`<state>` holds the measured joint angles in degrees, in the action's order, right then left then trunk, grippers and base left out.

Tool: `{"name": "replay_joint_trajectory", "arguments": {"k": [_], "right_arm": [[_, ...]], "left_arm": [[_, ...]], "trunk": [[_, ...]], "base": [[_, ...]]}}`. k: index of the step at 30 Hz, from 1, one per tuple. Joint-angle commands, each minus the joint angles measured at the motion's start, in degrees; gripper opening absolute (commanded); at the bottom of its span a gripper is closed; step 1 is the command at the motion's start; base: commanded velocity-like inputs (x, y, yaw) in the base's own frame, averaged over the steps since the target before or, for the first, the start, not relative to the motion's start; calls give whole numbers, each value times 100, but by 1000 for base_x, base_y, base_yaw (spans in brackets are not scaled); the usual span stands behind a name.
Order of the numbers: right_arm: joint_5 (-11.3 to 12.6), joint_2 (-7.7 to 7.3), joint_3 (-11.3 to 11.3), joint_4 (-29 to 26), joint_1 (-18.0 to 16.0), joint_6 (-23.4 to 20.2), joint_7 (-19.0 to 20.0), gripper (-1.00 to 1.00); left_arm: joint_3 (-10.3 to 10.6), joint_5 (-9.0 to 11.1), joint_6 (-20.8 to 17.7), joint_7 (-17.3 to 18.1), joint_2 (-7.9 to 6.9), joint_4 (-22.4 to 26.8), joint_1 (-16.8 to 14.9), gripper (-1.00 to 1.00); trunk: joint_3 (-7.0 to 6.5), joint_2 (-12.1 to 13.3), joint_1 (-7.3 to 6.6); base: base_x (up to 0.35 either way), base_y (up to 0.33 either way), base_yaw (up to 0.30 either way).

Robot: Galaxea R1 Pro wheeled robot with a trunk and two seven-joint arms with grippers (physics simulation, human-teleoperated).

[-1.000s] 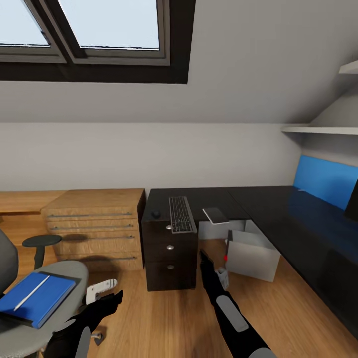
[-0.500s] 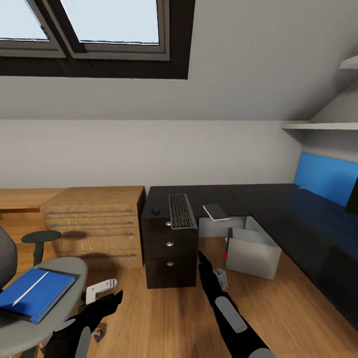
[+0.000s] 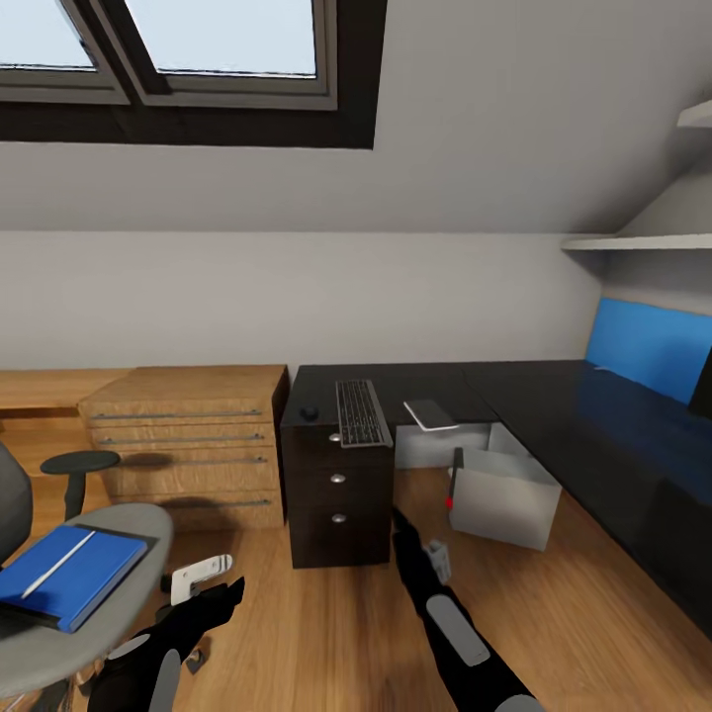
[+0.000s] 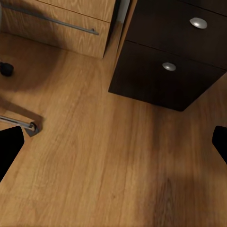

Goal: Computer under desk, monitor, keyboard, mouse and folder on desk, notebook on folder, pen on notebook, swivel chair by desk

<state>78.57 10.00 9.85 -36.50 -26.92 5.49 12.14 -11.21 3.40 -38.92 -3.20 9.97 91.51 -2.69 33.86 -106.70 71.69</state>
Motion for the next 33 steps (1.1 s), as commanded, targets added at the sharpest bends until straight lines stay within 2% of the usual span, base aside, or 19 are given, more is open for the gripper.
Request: {"name": "replay_joint_trajectory", "arguments": {"k": [1, 3, 14, 23, 33], "right_arm": [[58, 0, 44, 69, -6, 32, 26, 100], [55, 0, 71, 134, -6, 28, 25, 100], [59, 0, 117, 150, -6, 23, 50, 100], [54, 0, 326, 119, -6, 43, 610, 100], [6, 0, 446, 117, -6, 49, 751, 100]], "left_arm": [[-4, 38, -28, -32, 3, 7, -4, 100], [-4, 38, -28, -32, 3, 5, -4, 100], [-12, 35, -37, 6, -15, -42, -4, 100], [-11, 28, -41, 12, -21, -69, -4, 100], [-8, 29, -44, 12, -25, -75, -4, 100]], "trunk": [[25, -45, 22], [60, -125, 66], [60, -125, 66], [60, -125, 66], [60, -125, 66]], "base": [[0, 0, 0], [0, 0, 0], [42, 0, 0], [172, 0, 0], [160, 0, 0]]}}
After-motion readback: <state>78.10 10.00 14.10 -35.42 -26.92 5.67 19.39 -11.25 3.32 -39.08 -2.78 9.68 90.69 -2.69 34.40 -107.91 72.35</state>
